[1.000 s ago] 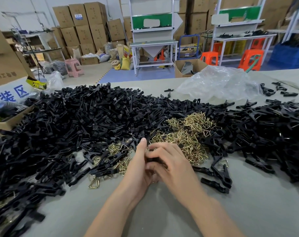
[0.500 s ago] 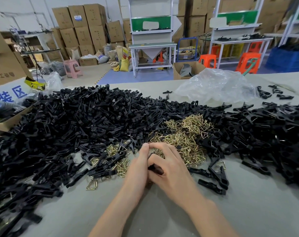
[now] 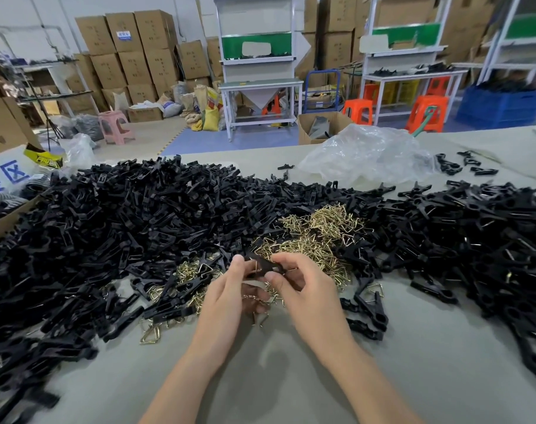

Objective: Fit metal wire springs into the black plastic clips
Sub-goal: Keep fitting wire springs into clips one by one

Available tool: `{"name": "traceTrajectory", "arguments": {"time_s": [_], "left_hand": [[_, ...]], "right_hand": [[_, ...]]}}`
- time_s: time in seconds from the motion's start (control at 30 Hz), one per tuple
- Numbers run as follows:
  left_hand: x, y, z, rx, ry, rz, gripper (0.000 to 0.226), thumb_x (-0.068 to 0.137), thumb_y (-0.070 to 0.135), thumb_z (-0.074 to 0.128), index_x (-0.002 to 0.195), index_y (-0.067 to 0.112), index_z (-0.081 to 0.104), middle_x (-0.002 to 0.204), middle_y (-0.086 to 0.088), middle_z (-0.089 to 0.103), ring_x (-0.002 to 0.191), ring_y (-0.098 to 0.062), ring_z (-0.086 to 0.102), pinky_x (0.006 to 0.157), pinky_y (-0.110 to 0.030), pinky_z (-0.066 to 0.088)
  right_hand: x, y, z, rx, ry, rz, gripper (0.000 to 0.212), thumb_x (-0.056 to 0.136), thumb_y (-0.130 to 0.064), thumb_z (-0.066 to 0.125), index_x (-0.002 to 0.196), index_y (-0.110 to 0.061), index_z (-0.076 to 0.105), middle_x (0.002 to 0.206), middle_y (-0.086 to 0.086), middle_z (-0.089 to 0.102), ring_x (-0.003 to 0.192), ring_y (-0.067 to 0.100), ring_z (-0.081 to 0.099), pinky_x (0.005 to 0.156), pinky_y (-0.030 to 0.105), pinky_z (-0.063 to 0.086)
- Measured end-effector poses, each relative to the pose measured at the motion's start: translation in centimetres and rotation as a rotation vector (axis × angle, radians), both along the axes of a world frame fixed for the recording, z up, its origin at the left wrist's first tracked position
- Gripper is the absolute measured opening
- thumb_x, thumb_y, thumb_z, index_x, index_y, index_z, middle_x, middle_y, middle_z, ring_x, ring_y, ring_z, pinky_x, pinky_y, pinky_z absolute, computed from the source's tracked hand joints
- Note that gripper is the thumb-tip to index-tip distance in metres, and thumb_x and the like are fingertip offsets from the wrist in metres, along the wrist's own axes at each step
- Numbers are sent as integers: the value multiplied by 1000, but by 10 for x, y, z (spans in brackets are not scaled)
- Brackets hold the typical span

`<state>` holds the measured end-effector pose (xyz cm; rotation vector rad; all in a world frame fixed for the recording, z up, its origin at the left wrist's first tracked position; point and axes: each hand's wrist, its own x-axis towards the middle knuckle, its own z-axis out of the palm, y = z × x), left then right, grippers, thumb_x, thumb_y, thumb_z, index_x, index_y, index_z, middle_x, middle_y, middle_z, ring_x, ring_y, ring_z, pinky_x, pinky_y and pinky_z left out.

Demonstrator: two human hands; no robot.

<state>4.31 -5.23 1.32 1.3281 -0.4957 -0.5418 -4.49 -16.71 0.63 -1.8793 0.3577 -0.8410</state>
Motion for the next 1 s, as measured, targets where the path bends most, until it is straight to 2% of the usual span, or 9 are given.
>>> {"name": "traceTrajectory", "arguments": {"time_s": [0.1,0.27,0.4,0.53,0.63,0.7,0.8,0.87,1.0], "left_hand": [[-4,0,-1,-49,21,3,50,92,64,50,103,22,76,96,-13,70,71,-22,61,55,-32,49],[-3,0,-8,-33,-15,-22,49,93,60,46,104,22,75,91,-9,70,70,-20,61,53,-27,49],[-4,-3,-6,18,-57,20,46,92,58,44,99,25,75,88,-9,70,67,-20,60,51,-31,48],[2,1,-10,165,-380,257,34,106,43,39,97,36,71,88,5,71,75,-9,65,65,-39,56],[19,14,-7,422,-714,501,22,105,30,45,109,32,66,104,13,70,100,-10,61,88,-35,48],[35,24,-6,641,-835,654,24,101,20,50,118,19,66,119,-4,67,113,-28,55,100,-46,40],[57,38,-7,871,-765,782,35,97,17,53,130,9,61,133,-20,59,128,-41,47,112,-52,29],[70,42,-8,957,-698,784,43,98,22,50,138,8,55,142,-24,52,135,-41,42,117,-52,23],[90,35,-8,1085,-703,672,59,99,42,45,152,18,37,156,-22,35,143,-42,31,117,-54,22]], "right_hand": [[-6,-12,23,256,-132,-37,24,91,-18,74,100,-40,71,93,-12,75,86,3,70,80,19,53],[-32,-102,100,903,-791,-83,20,91,-17,72,106,-7,64,85,0,73,79,9,72,78,21,57],[-31,-110,103,991,-613,-66,24,95,-26,68,108,-6,62,103,8,73,83,13,75,78,23,60],[-8,-62,60,734,-280,-1,43,95,-28,67,134,-16,54,98,2,77,89,14,74,80,22,59],[12,-24,27,199,-13,-34,36,102,-32,57,137,-37,50,100,-9,73,91,-1,68,78,11,51],[21,-10,8,-230,126,-60,36,106,-33,49,142,-35,49,114,-17,66,96,-6,60,88,12,45],[27,-6,-12,-629,303,-71,41,108,-31,43,149,-28,46,138,-7,56,129,10,48,114,31,32],[30,-7,-16,-694,379,-97,41,108,-33,41,148,-26,48,149,0,50,140,17,40,120,35,25],[32,-6,-20,-771,394,-136,35,106,-30,43,133,-22,63,146,6,54,139,22,43,120,39,29]]}}
